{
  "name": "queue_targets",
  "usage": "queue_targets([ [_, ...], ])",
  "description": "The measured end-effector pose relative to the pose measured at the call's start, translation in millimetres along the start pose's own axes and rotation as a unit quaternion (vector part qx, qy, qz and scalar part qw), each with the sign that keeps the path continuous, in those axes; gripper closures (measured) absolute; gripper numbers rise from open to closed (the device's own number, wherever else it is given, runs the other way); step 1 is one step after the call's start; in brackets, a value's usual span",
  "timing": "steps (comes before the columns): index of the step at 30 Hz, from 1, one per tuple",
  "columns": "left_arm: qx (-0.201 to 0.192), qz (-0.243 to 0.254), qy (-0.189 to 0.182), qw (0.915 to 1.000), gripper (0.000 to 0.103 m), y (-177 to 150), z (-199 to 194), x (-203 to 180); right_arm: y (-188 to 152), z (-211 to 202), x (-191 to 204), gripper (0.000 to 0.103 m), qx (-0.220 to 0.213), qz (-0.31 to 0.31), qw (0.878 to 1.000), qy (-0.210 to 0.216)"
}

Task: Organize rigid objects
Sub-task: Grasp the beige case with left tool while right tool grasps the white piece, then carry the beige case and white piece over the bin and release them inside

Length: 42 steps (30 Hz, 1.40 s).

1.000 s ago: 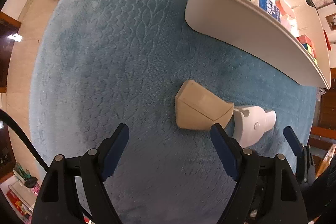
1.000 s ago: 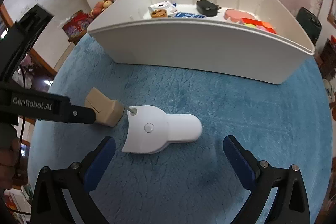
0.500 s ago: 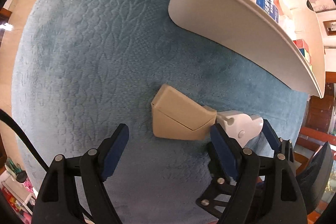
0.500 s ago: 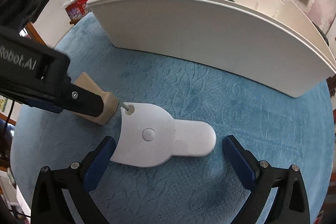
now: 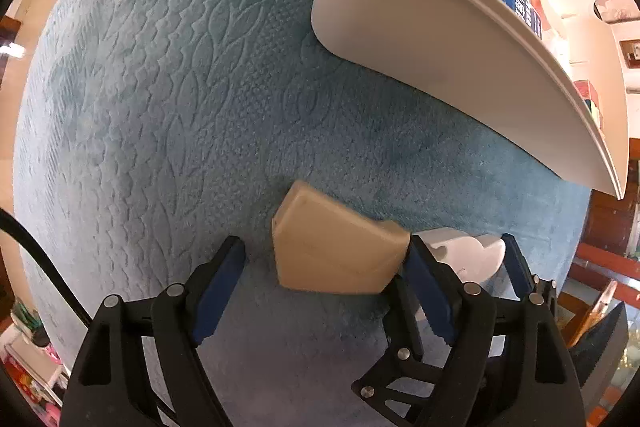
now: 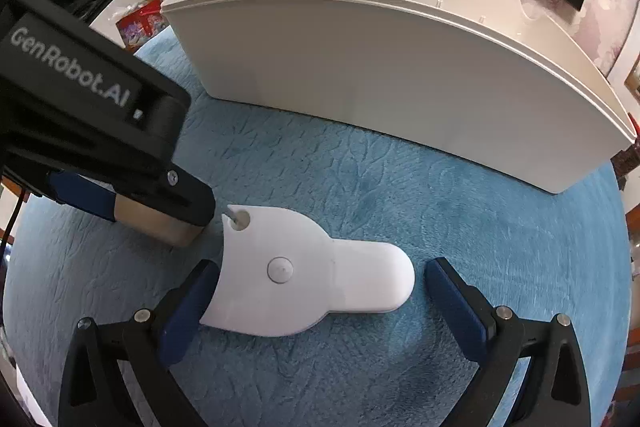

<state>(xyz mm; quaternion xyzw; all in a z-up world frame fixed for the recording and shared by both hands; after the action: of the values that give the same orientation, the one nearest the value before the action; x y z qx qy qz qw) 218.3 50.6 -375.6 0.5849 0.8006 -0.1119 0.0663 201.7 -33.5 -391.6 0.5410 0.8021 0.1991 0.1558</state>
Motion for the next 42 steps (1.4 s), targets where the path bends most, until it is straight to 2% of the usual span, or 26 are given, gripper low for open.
queue_targets([
  [4, -0.006, -0.007, 0.005, 0.9999, 0.021, -2, 4, -7, 0, -1, 0, 0.002, -0.002, 0.011, 1.0, -0.002],
  [7, -0.013, -0.015, 0.003, 0.9998, 0.021, -2, 2, -2, 0, -2, -7, 0.007, -0.004, 0.018, 1.0, -0.003],
  [9, -0.018, -0.02, 0.004, 0.9996, 0.024, -3, -1, 2, 0, -4, -10, 0.016, -0.007, 0.021, 1.0, -0.003],
  [10, -0.019, -0.023, 0.004, 0.9995, 0.027, -3, -3, 8, 0, -6, -13, 0.018, -0.009, 0.021, 1.0, -0.005],
  [15, -0.032, -0.032, 0.012, 0.9989, 0.036, 0, -13, 28, -3, -9, -15, 0.018, -0.013, 0.01, 1.0, -0.005],
  [24, -0.065, -0.003, 0.0, 0.9979, 0.037, -18, -21, 33, -17, -19, -18, 0.018, 0.009, 0.038, 0.999, -0.02],
  [27, -0.067, 0.001, -0.007, 0.9977, 0.037, -29, -21, 38, -29, -27, -18, 0.018, 0.014, 0.049, 0.998, -0.022],
  [30, -0.062, 0.003, -0.008, 0.9981, 0.037, -54, -22, 56, -43, -35, -18, 0.018, 0.022, 0.054, 0.998, -0.032],
  [34, -0.043, 0.013, -0.003, 0.999, 0.037, -87, -22, 76, -69, -53, -16, 0.018, 0.044, 0.102, 0.993, -0.036],
  [38, -0.022, 0.004, -0.016, 0.9996, 0.037, -120, -28, 100, -81, -64, -14, 0.019, 0.051, 0.121, 0.991, -0.042],
  [40, -0.021, 0.005, -0.016, 0.9997, 0.037, -131, -34, 110, -89, -73, -11, 0.023, 0.051, 0.142, 0.988, -0.042],
  [42, -0.024, 0.013, -0.013, 0.9995, 0.037, -138, -42, 120, -86, -77, -16, 0.023, 0.056, 0.158, 0.985, -0.046],
])
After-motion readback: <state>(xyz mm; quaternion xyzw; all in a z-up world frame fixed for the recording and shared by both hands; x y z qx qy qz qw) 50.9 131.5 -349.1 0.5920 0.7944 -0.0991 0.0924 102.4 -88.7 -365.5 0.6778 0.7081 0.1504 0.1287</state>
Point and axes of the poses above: each gripper's, at about its wrist camera, not at the fingertips, and z roughly the way its jaws point, x to its left, y to its top, the point moved 6 cm from there along z, roughly the way its jaws point, and after that the axes turned 2 degrees about -y, right-handed, at the moved point
